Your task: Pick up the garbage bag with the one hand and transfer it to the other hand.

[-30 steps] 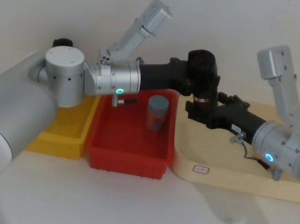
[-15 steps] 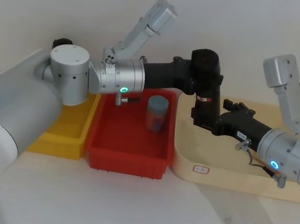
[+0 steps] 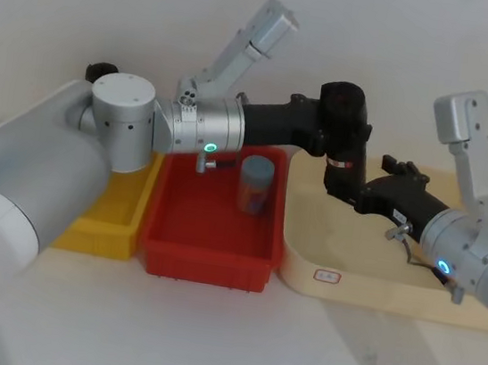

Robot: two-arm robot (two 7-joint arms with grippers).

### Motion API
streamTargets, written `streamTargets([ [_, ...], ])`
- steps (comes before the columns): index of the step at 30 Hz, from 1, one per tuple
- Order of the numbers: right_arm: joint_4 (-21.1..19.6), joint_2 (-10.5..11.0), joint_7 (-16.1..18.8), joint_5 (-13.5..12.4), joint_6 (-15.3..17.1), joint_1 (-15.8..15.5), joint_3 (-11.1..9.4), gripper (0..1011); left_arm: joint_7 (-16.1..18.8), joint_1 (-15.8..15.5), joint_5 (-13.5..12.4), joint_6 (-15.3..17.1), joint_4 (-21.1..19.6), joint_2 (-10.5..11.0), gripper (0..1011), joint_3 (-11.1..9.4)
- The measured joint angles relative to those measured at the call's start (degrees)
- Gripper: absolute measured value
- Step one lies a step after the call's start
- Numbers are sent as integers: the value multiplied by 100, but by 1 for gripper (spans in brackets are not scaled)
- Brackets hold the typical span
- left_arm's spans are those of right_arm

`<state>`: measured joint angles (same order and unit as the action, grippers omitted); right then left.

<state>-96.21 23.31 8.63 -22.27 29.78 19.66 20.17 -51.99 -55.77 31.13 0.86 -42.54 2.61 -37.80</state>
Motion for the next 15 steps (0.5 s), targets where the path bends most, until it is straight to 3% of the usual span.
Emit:
streamTargets([
  [6, 62, -96, -243, 229, -231, -9, 15, 998, 6, -12, -12, 0, 15, -37, 429, -14],
  [15, 156, -164, -315, 445, -436, 45, 106, 998, 79, -36, -57, -2, 41, -107, 427, -32],
])
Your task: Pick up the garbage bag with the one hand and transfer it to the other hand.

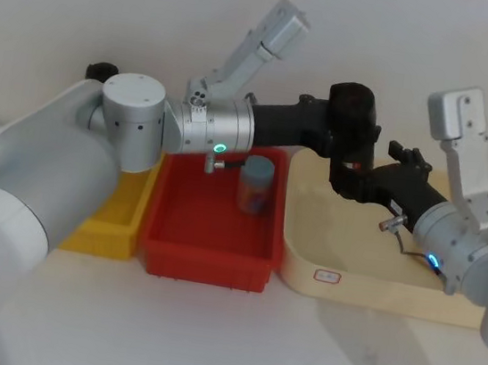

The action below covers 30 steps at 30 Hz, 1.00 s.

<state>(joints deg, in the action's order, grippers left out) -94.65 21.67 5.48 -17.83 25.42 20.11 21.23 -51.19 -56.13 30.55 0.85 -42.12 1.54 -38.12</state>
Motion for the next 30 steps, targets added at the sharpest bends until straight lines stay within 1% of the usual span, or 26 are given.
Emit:
streamTargets([
  [11, 84, -27, 93, 155, -192, 70, 90, 998, 82, -56, -69, -7, 73, -97, 427, -2],
  [20, 200, -76, 150, 201, -275, 111, 95, 998, 78, -88, -80, -8, 153, -180, 427, 30],
  [30, 286, -114, 192, 228, -320, 144, 91, 998, 59, -105, -81, -8, 194, -222, 427, 49],
])
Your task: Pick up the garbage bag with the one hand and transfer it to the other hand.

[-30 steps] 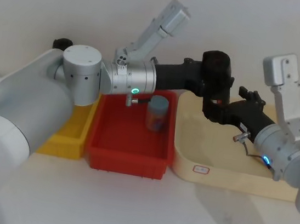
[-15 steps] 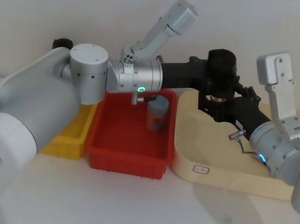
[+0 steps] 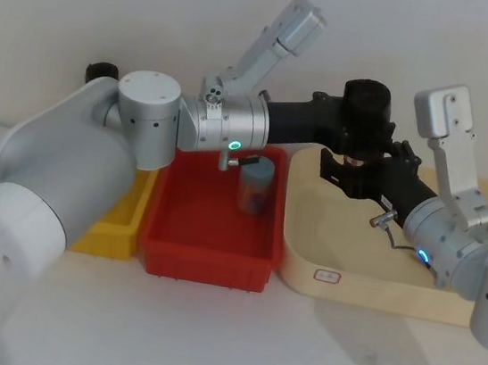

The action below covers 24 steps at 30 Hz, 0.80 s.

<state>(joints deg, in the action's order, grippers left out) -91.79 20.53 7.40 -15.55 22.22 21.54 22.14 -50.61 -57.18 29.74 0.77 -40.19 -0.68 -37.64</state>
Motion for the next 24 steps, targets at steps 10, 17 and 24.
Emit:
streamTargets([
  [10, 30, -17, 18, 9, -14, 14, -5, 998, -10, -7, 1, 1, 17, -18, 427, 8],
  [17, 50, -26, 25, 37, -32, 11, -5, 998, -15, -10, 1, 5, 23, -24, 427, 12],
  [24, 115, -56, 27, 99, -76, 17, 23, 998, -18, -12, 1, 8, 27, -27, 427, 14],
])
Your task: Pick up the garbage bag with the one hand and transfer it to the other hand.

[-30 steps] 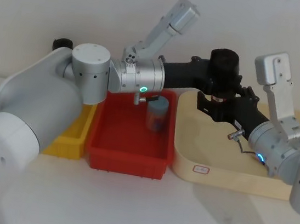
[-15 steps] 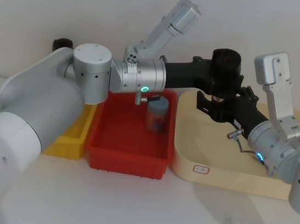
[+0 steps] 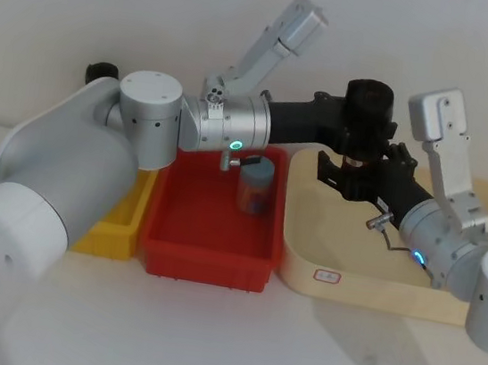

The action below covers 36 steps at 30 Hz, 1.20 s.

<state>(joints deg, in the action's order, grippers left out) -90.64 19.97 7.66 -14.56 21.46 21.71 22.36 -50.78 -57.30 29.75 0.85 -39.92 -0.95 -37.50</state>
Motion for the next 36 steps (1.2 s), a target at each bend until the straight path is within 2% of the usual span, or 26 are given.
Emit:
streamTargets([
  [11, 146, -65, -10, 117, -58, 67, 49, 998, 0, 0, 0, 0, 4, -5, 427, 0],
  [18, 206, -91, -24, 165, -77, 89, 68, 866, 0, 0, 0, 1, 3, -5, 427, 0],
  [19, 210, -93, -25, 169, -78, 91, 69, 807, 0, 0, 0, 0, 3, -5, 427, 0],
  [20, 210, -93, -25, 169, -78, 91, 69, 807, 0, 0, 0, 1, 4, -5, 427, 0],
  [26, 237, -103, -29, 186, -86, 103, 79, 609, 0, 0, 0, 0, 3, -5, 427, 0],
  [29, 245, -108, -31, 192, -89, 107, 81, 573, 0, 0, 0, 0, 3, -5, 427, 0],
  [36, 255, -112, -34, 202, -96, 111, 85, 573, 1, 0, 0, 0, 3, -5, 427, 0],
])
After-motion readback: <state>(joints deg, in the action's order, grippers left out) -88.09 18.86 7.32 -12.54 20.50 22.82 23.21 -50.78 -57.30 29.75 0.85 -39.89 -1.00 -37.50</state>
